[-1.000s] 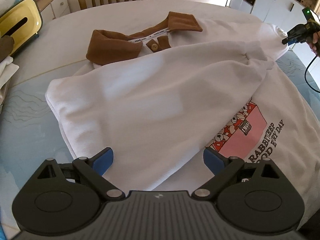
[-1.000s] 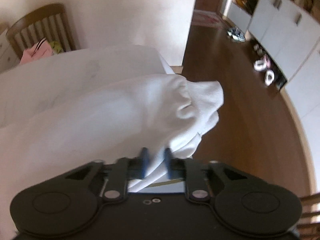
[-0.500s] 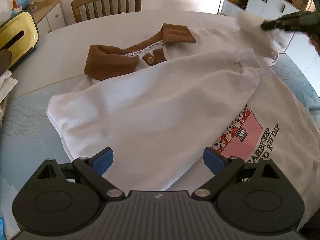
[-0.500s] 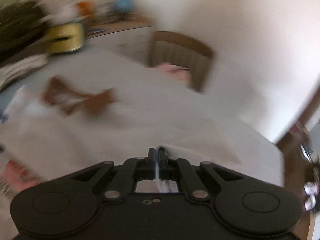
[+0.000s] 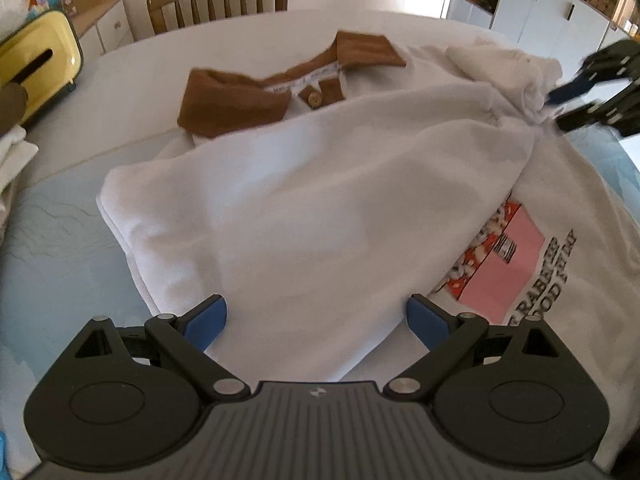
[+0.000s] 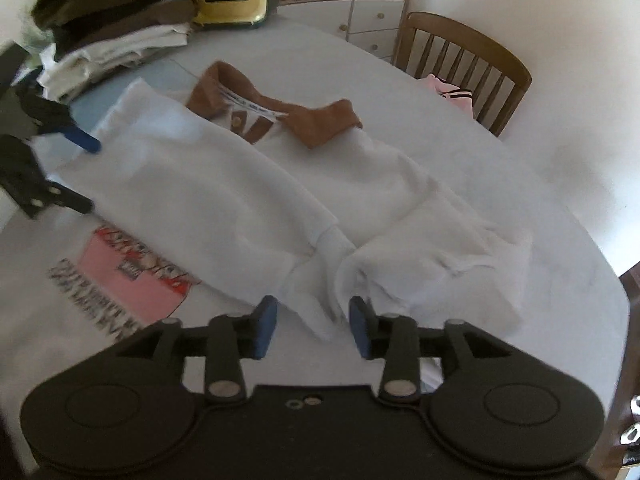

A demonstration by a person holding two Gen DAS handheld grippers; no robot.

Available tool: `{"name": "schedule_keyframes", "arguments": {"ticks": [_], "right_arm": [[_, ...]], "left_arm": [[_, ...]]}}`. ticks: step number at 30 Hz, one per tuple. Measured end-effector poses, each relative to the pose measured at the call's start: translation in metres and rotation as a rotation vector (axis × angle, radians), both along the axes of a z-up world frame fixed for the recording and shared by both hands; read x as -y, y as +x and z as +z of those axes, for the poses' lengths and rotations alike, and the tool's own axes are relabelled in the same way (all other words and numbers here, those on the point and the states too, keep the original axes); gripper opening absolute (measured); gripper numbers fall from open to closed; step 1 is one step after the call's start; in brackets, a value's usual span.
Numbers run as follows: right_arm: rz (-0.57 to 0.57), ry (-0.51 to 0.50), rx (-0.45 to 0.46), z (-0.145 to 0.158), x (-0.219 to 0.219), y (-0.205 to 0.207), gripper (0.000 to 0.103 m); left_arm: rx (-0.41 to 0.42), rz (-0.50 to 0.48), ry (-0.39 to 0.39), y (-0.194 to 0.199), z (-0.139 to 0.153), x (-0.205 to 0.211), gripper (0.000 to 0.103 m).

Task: Fold clothes

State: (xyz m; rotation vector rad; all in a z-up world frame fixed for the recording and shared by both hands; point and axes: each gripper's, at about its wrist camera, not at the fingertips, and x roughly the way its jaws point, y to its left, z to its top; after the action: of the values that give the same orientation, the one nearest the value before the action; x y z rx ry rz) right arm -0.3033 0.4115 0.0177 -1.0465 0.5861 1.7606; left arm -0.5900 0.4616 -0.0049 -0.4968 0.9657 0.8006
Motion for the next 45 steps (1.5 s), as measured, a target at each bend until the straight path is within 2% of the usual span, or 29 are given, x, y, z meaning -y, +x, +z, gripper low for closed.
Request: {"name": "schedule_keyframes", "arguments": {"ticks": [2,4,7,10,16,19,24,28,30,34,37,40,42,45], "right_arm": [[-0.045,0.027,0.028,0.014,-0.005,0.014,0.103],[-0.139,0.035,0.041,0.018,-0.017,0.034,0.103],[-0.346,-0.040,-0.075,0.002,-0.040,0.070,0.103],[-0.501,-0.098,-0.183,-0.021,-0.051,0.090,0.103],[-0.625,-0.177,-0.305,-0.057,-0.062,0.095,0.103],[-0.647,-0.148,-0.324,-0.059,-0.058,0.096,0.103],[-0.593,-0.057,-0.292,-0.040,-0.046,0.089,0.103],[-0.525,0.081,-0.233,0.011,-0.030,0.084,0.103],[-0.498,0.143,-0.232,0.037,-0.025,0.078,0.103],[-0.360,0.215,-0.261,0.083,-0.023,0.046,0.103],[-0.214,0.224,-0.282,0.100,-0.028,0.003,0.103],[-0.066,0.199,-0.312,0.104,-0.038,-0.045,0.103],[0.026,0.159,-0.313,0.097,-0.047,-0.076,0.103],[0.112,0.055,-0.310,0.068,-0.062,-0.121,0.103]], "left_arm": [[-0.005,-0.016,0.004,0.000,-0.004,0.001,0.100],[-0.011,-0.035,0.015,0.002,-0.006,0.003,0.103],[-0.022,-0.039,0.022,0.003,-0.007,0.004,0.103],[-0.015,-0.035,0.017,0.002,-0.007,0.004,0.103],[-0.026,-0.035,0.024,0.004,-0.008,0.005,0.103],[-0.029,-0.037,0.031,0.004,-0.009,0.006,0.103],[-0.024,-0.040,0.034,0.003,-0.010,0.006,0.103],[-0.015,-0.047,0.040,0.000,-0.011,0.007,0.103],[-0.005,-0.049,0.042,-0.001,-0.011,0.007,0.103],[0.015,-0.052,0.042,-0.004,-0.010,0.007,0.103],[0.036,-0.053,0.034,-0.008,-0.007,0.006,0.103],[0.054,-0.056,0.046,-0.012,-0.001,0.008,0.103],[0.068,-0.061,0.057,-0.015,0.005,0.011,0.103],[0.097,-0.069,0.072,-0.021,0.015,0.015,0.103]]}}
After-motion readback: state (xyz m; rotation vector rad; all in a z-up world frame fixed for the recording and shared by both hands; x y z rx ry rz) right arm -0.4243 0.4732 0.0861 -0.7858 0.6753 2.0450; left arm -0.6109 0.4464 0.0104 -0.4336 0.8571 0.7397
